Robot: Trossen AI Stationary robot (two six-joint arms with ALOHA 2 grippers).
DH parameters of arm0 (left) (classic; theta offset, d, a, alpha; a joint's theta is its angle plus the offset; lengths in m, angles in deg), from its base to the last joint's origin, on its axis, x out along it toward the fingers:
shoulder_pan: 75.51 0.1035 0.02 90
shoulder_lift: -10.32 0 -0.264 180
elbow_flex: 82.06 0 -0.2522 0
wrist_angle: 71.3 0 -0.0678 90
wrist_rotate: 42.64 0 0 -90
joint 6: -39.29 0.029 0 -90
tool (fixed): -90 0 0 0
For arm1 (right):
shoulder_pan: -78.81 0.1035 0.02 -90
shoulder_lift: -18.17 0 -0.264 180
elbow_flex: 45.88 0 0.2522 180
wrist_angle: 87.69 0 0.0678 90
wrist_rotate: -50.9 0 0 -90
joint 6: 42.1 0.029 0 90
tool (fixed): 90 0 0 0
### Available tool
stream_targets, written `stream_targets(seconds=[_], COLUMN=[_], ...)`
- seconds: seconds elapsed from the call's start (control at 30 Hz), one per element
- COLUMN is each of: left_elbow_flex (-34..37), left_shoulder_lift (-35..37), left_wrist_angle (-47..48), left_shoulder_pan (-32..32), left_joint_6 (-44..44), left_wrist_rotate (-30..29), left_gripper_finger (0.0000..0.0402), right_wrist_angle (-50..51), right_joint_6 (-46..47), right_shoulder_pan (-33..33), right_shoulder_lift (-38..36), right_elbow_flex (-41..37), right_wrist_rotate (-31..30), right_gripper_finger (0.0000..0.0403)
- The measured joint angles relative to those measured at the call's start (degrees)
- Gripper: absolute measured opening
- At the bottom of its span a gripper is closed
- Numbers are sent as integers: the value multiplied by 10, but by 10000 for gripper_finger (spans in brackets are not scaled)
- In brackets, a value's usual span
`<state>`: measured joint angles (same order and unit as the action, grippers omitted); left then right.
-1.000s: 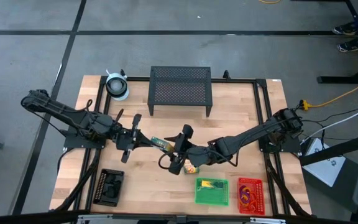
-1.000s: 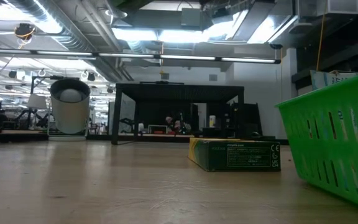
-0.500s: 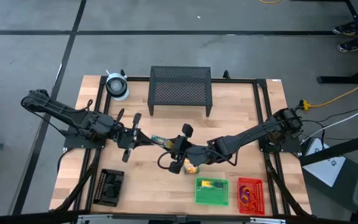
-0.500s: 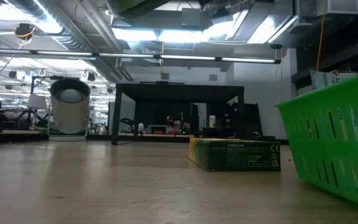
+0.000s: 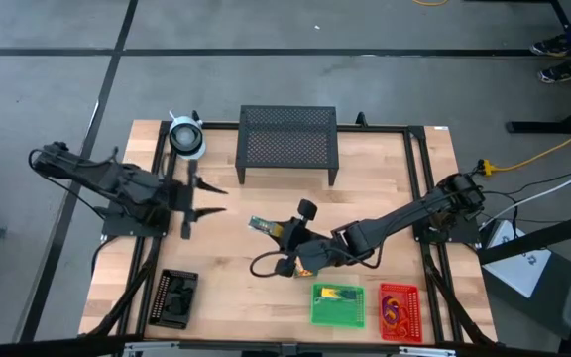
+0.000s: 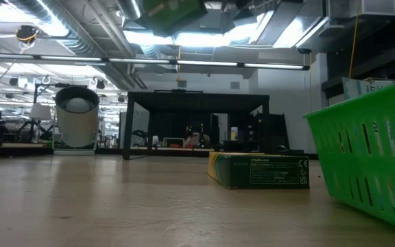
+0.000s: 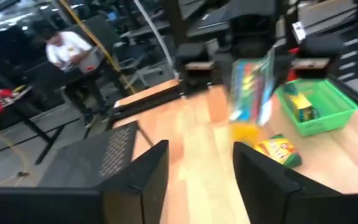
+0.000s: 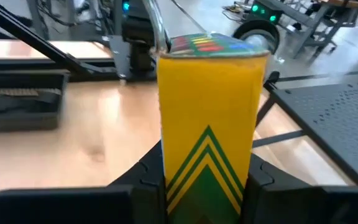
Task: Pick & Place Office Desk Supplies
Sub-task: Put the yellow green crayon box into the green bin
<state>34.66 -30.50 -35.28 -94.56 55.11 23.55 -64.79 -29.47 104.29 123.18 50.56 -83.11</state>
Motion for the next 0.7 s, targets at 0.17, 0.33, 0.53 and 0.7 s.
stream_targets(seconds=[0.17, 0.33, 0.53, 0.7], left_elbow_flex=[1, 13, 34, 70], left_shoulder_lift=[41, 60, 60, 44], left_wrist_angle=[84, 124, 123, 72], left_shoulder_pan=[4, 12, 12, 12], left_joint_6=[-19, -75, -99, -126], left_wrist_rotate=[-116, -122, -103, -59], left_gripper_finger=[188, 180, 170, 169], right_wrist_angle=[14, 141, 257, 293], right_joint_6=[16, 72, 145, 220], right_shoulder_pan=[26, 57, 86, 103], right_shoulder_lift=[-10, -17, -14, -13], right_elbow_flex=[4, 62, 124, 134], right_wrist_rotate=[5, 17, 87, 201], right_gripper_finger=[102, 102, 102, 102])
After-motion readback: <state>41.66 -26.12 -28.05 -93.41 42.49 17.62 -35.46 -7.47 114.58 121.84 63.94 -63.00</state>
